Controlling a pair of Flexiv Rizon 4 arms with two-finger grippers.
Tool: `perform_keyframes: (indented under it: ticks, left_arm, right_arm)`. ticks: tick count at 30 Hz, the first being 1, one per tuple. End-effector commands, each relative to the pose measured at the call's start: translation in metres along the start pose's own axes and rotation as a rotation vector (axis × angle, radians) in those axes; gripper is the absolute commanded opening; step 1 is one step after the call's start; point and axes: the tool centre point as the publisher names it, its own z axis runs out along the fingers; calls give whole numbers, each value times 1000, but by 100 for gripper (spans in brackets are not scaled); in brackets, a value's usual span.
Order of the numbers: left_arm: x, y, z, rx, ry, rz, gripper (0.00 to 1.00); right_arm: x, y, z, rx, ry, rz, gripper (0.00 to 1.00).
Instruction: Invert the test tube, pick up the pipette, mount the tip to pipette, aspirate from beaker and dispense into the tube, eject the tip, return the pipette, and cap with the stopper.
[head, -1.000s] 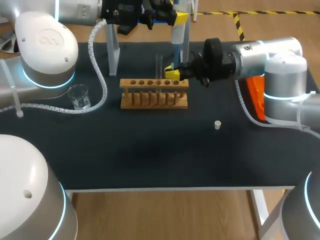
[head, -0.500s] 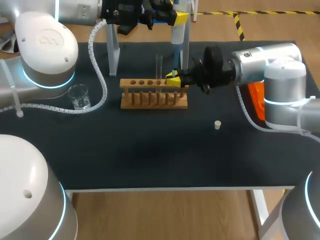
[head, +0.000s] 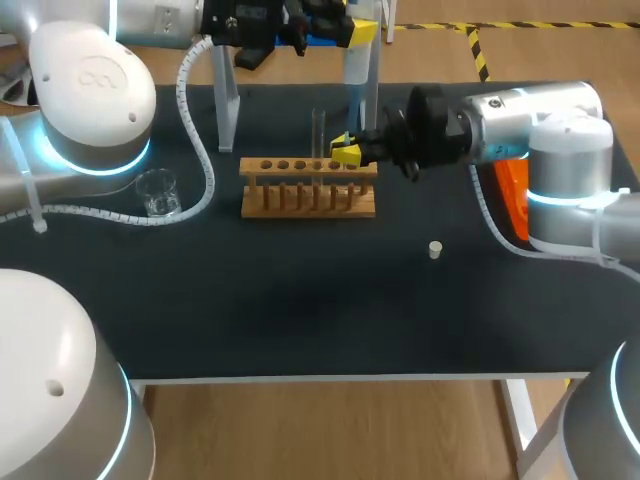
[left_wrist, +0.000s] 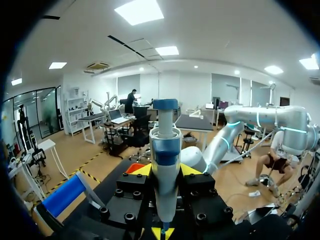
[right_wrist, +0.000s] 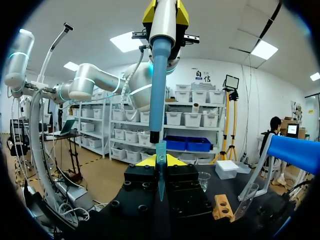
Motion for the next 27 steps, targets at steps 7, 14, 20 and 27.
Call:
perform_keyframes:
  ticks: [7, 14, 20, 27]
  left_arm:
    - [0, 4, -1, -5, 2, 0, 0]
    - [0, 4, -1, -5, 2, 0, 0]
    - [0, 4, -1, -5, 2, 0, 0]
    - [0, 4, -1, -5, 2, 0, 0]
  right_arm:
    - [1, -2, -4, 9, -3, 12, 0]
    - [1, -12, -5, 19, -8, 33, 0]
    - [0, -10, -5, 20, -6, 32, 0]
    - [1, -2, -2, 17, 5, 17, 0]
